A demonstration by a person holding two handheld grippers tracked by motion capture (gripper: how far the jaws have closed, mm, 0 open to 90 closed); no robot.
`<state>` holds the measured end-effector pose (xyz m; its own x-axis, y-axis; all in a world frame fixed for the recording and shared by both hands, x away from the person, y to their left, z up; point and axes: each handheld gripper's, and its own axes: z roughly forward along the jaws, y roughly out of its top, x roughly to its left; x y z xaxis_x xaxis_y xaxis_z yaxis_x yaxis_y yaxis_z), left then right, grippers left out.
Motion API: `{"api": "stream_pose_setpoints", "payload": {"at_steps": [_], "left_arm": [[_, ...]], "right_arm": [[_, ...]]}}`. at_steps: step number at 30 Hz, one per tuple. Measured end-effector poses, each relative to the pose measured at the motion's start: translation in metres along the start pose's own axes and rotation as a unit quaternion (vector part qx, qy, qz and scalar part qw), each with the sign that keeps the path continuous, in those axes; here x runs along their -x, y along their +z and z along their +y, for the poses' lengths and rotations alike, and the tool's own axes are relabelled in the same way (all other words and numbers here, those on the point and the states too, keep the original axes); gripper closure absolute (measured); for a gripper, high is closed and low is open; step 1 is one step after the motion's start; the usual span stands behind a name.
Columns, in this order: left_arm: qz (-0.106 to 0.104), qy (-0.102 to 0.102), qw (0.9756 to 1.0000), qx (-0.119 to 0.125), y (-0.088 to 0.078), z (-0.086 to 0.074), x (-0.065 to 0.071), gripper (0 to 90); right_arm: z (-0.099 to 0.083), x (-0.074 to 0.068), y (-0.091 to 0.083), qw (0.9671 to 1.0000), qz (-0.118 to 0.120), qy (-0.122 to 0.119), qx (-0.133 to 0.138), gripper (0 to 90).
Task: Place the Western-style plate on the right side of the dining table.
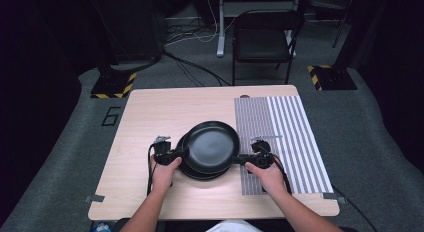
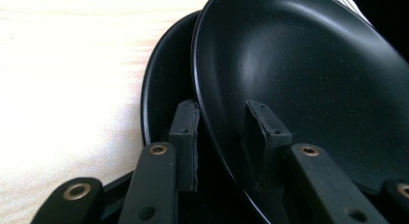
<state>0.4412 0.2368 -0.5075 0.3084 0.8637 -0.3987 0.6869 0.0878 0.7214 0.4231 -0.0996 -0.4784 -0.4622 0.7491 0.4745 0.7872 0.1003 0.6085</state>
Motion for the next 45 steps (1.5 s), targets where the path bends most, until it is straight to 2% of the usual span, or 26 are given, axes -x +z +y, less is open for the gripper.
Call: {"api": "stream_pose_setpoints", "payload": {"at_steps": [3, 5, 7, 11, 13, 14, 15, 17, 19, 20, 21, 27, 28, 32, 37, 39, 44, 45], "left_arm": [[0.000, -0.001, 1.0000, 0.004, 0.000, -0.001, 0.001, 66.7], [0.000, -0.001, 1.0000, 0.005, 0.000, -0.001, 0.001, 66.7], [0.001, -0.001, 1.0000, 0.005, 0.000, -0.002, 0.001, 66.5], [-0.001, -0.009, 0.9999, 0.007, 0.000, -0.002, 0.000, 66.4], [-0.004, -0.013, 0.9999, 0.007, 0.000, -0.002, -0.001, 66.5], [-0.004, -0.013, 0.9999, 0.008, 0.000, -0.002, -0.001, 66.5], [-0.003, -0.013, 0.9999, 0.009, 0.000, -0.002, -0.001, 66.6], [0.000, -0.009, 0.9999, 0.008, 0.000, -0.002, 0.000, 66.6], [0.002, -0.007, 0.9999, 0.008, 0.000, -0.002, 0.001, 66.6], [0.002, -0.006, 0.9999, 0.008, 0.000, -0.002, 0.001, 66.6], [0.002, -0.001, 1.0000, 0.007, -0.001, -0.003, 0.001, 66.6], [0.000, -0.006, 1.0000, 0.001, -0.002, -0.003, 0.002, 66.8], [0.000, -0.007, 1.0000, 0.001, -0.002, -0.003, 0.002, 66.8], [-0.005, -0.012, 0.9999, 0.002, -0.003, -0.004, 0.001, 66.8], [-0.009, -0.026, 0.9996, -0.002, -0.002, -0.004, 0.001, 67.9], [-0.003, -0.044, 0.9989, -0.016, -0.004, -0.001, 0.002, 68.8], [0.001, -0.048, 0.9987, -0.015, -0.005, -0.001, 0.003, 69.6], [0.002, -0.048, 0.9988, -0.014, -0.006, -0.001, 0.004, 70.3]], "right_arm": [[-0.002, 0.000, 0.003, 0.9995, 0.015, 0.027, -0.008, 59.8], [-0.002, 0.000, 0.003, 0.9991, 0.020, 0.035, -0.010, 60.4], [-0.002, 0.002, 0.003, 0.9982, 0.026, 0.053, -0.016, 64.4], [-0.001, 0.003, 0.002, 0.9981, 0.027, 0.047, -0.027, 69.8], [-0.001, 0.004, 0.002, 0.9982, 0.027, 0.049, -0.024, 70.6], [-0.001, 0.004, 0.002, 0.9981, 0.027, 0.051, -0.023, 70.1], [-0.002, 0.004, 0.004, 0.9978, 0.031, 0.056, -0.016, 64.9], [-0.002, 0.004, 0.005, 0.9978, 0.032, 0.056, -0.015, 62.5], [-0.001, 0.005, 0.008, 0.9971, 0.037, 0.066, -0.013, 60.6], [0.001, 0.006, 0.012, 0.9971, 0.032, 0.068, -0.012, 61.0], [0.001, 0.006, 0.012, 0.9971, 0.032, 0.068, -0.012, 61.0], [0.006, 0.002, 0.022, 0.9981, 0.005, 0.058, -0.020, 63.7], [0.007, 0.004, 0.022, 0.9976, 0.010, 0.065, -0.022, 64.8], [0.009, 0.006, 0.022, 0.9977, 0.011, 0.063, -0.024, 64.9], [0.015, 0.007, 0.024, 0.9985, 0.001, 0.049, -0.024, 64.9], [0.019, 0.008, 0.026, 0.9990, -0.008, 0.040, -0.019, 65.0], [0.023, 0.010, 0.028, 0.9991, -0.009, 0.034, -0.024, 65.0], [0.025, 0.011, 0.029, 0.9986, -0.007, 0.042, -0.032, 65.4]]}}
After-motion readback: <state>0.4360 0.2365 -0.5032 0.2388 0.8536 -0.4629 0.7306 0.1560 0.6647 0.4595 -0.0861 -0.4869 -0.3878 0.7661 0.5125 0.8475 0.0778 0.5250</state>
